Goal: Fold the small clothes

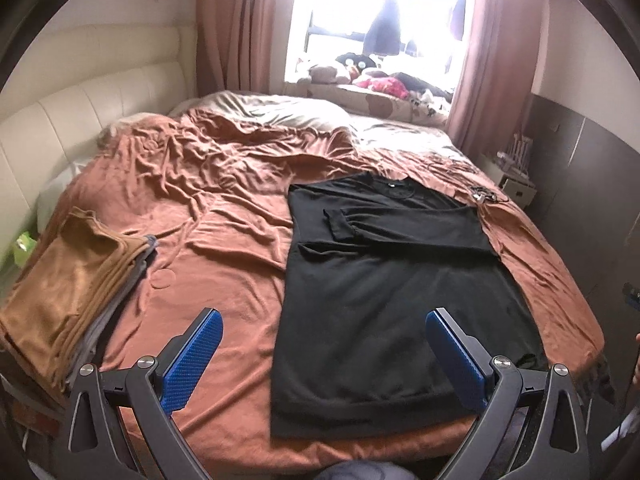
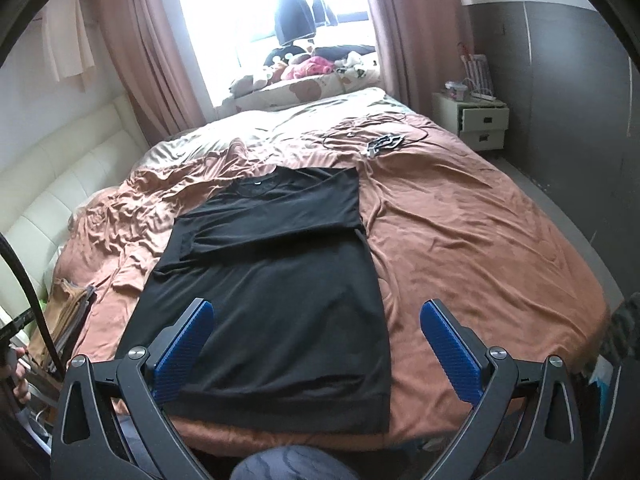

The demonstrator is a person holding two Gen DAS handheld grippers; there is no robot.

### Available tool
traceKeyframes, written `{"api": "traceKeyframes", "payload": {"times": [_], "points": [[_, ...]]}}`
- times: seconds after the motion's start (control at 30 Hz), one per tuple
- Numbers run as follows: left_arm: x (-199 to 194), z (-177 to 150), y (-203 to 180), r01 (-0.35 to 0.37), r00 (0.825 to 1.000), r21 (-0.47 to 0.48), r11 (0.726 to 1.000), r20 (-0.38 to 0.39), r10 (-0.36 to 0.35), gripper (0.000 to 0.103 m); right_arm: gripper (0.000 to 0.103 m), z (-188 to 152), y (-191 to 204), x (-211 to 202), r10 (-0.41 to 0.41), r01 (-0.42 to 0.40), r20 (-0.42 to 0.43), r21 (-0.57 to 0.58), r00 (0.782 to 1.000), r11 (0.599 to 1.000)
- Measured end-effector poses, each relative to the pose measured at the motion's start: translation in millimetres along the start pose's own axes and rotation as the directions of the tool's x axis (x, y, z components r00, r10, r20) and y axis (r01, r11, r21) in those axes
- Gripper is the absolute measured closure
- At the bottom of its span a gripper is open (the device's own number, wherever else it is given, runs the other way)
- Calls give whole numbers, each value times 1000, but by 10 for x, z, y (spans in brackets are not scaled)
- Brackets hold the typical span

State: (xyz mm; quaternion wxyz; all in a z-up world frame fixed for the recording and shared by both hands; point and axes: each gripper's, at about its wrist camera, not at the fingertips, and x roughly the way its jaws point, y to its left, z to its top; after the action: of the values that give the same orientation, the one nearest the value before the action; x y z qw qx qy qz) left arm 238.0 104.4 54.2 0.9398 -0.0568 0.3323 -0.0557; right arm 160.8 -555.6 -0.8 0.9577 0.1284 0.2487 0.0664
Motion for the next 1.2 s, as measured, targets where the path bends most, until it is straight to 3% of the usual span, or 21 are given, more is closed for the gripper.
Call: {"api": "traceKeyframes", "payload": {"times": [0.4,0.6,0.97,1.2], "points": [[-552,-453,104,-16,998,7,1000,58,15,1,0,-351,25,-370,40,-39,31,-29,999,999],[-626,-744,146,-33,998,-12,999,57,34,1,0,-570,-36,-418,64,-62,47,-44,997,997],[-836,-989,183,-34,994,-44,998,101,38,1,0,-898,-160,-451,53,-51,30,-73,998,996],[-708,-1139,212,-16,996,-62,998,87,21,2,0,-967,-250,-375,54,-54,10,-44,998,998]]}}
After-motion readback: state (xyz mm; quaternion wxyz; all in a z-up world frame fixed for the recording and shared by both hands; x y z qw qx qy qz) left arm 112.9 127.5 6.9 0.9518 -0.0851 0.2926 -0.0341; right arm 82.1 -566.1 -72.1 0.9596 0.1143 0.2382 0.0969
